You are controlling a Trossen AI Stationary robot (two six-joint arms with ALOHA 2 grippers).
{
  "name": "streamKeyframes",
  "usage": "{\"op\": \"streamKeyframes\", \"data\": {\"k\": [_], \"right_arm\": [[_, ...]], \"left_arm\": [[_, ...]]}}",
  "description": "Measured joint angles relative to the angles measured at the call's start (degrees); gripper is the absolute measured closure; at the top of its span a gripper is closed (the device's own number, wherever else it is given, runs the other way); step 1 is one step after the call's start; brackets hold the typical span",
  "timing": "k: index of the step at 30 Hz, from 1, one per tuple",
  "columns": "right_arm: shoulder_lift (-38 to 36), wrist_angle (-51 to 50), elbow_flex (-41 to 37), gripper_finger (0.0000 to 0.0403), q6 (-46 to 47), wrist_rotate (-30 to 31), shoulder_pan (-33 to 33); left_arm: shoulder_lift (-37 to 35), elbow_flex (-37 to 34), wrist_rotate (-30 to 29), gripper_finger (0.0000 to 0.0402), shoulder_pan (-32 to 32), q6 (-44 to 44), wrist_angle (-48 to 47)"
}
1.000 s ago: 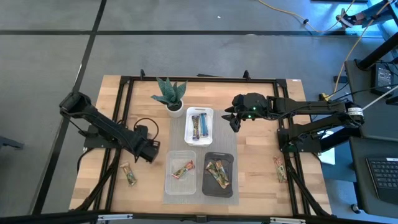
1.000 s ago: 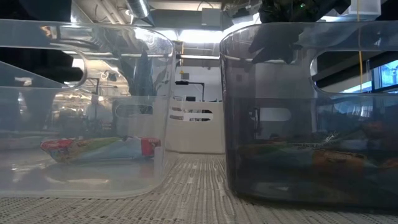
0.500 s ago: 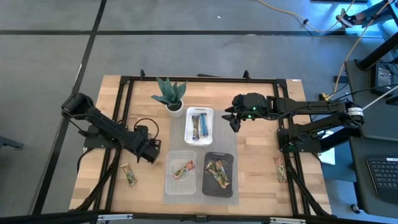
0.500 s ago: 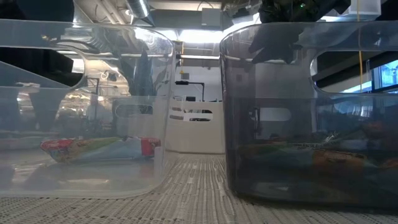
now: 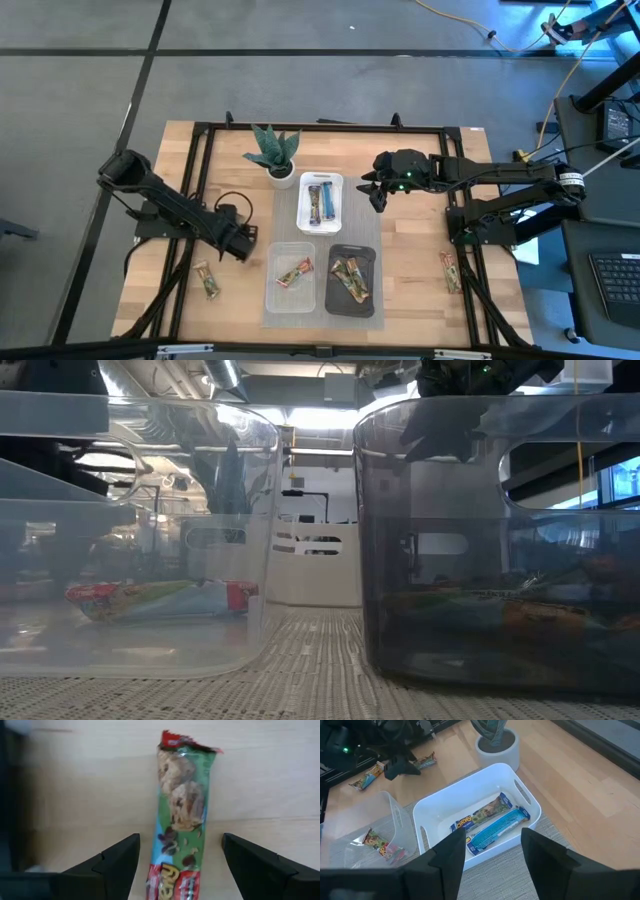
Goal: Pick and place Granola Bars by type
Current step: Put the left red granola bar into the transparent bin
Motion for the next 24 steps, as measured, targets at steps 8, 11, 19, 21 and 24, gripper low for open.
{"op": "streamKeyframes", "data": {"k": [8,11,19,21,24], "right_arm": [[0.0,0.2,0.0,0.0208,0.0,0.4,0.0],[0.0,0.2,0.0,0.0208,0.0,0.4,0.0],[0.0,0.1,0.0,0.0208,0.0,0.4,0.0],[0.0,0.1,0.0,0.0208,0.1,0.4,0.0],[0.0,0.1,0.0,0.0208,0.1,0.4,0.0]], "left_arm": [[-0.2,-1.8,1.0,0.015,0.0,1.1,2.7],[-0.2,-1.9,0.6,0.0175,0.0,1.1,2.9],[-0.1,-1.9,-0.1,0.0236,0.0,1.0,2.1],[-0.1,-1.9,-0.1,0.0242,0.0,1.0,2.0],[-0.1,-1.9,-0.2,0.0248,0.0,0.9,2.0]]}}
